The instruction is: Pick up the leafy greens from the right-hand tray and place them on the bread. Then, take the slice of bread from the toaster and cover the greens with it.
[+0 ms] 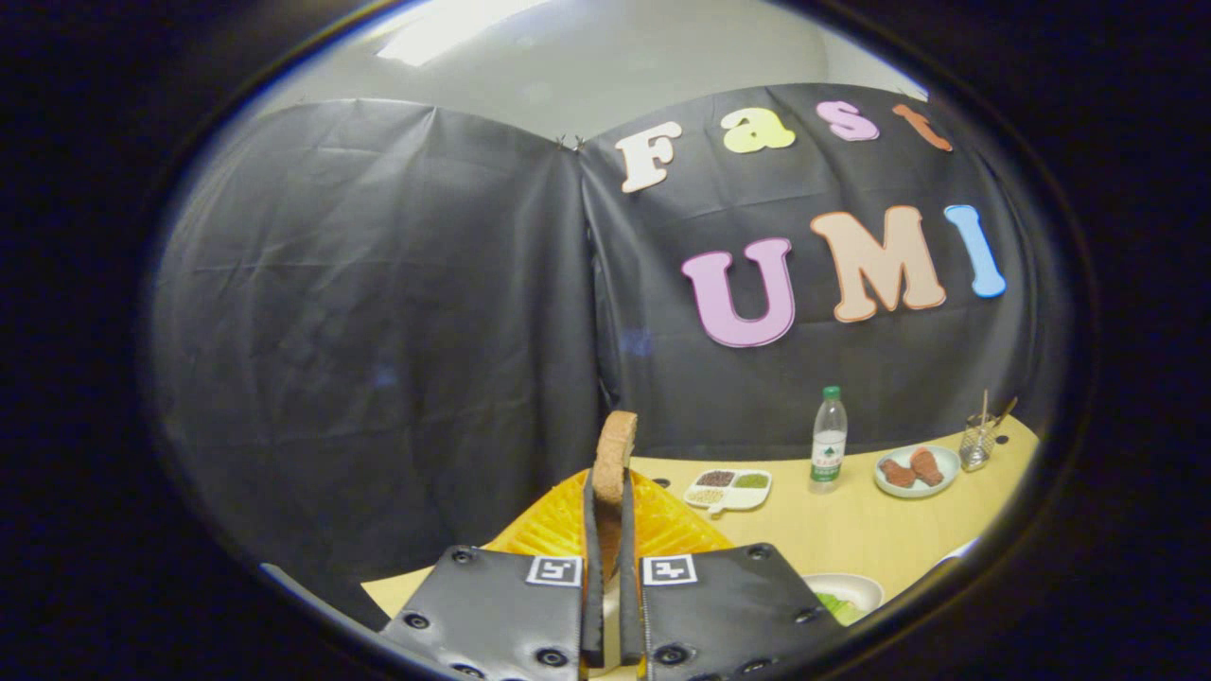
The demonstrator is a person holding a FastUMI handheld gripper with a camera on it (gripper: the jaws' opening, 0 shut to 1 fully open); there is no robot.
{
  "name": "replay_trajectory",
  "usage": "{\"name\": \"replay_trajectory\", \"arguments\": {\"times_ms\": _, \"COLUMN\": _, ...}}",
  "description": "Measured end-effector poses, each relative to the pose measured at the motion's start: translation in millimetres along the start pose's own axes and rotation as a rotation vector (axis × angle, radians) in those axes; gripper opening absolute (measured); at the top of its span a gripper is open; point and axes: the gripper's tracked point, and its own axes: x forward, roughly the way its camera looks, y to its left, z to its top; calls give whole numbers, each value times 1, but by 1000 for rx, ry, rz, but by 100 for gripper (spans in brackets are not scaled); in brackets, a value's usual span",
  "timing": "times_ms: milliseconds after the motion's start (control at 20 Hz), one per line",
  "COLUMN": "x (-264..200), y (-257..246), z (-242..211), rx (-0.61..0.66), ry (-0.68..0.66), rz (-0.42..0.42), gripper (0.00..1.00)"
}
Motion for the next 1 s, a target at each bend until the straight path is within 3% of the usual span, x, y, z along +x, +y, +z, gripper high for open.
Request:
{"name": "replay_trajectory", "arguments": {"times_ms": 350, "x": -44, "y": -69, "z": 11, "rx": 63, "ry": -52, "rz": -107, "gripper": 9}}
{"name": "replay_trajectory", "arguments": {"times_ms": 500, "x": -55, "y": -103, "z": -14, "rx": 108, "ry": -2, "rz": -164, "gripper": 9}}
{"name": "replay_trajectory", "arguments": {"times_ms": 1000, "x": -64, "y": -157, "z": -123, "rx": 384, "ry": 210, "rz": -229, "gripper": 10}}
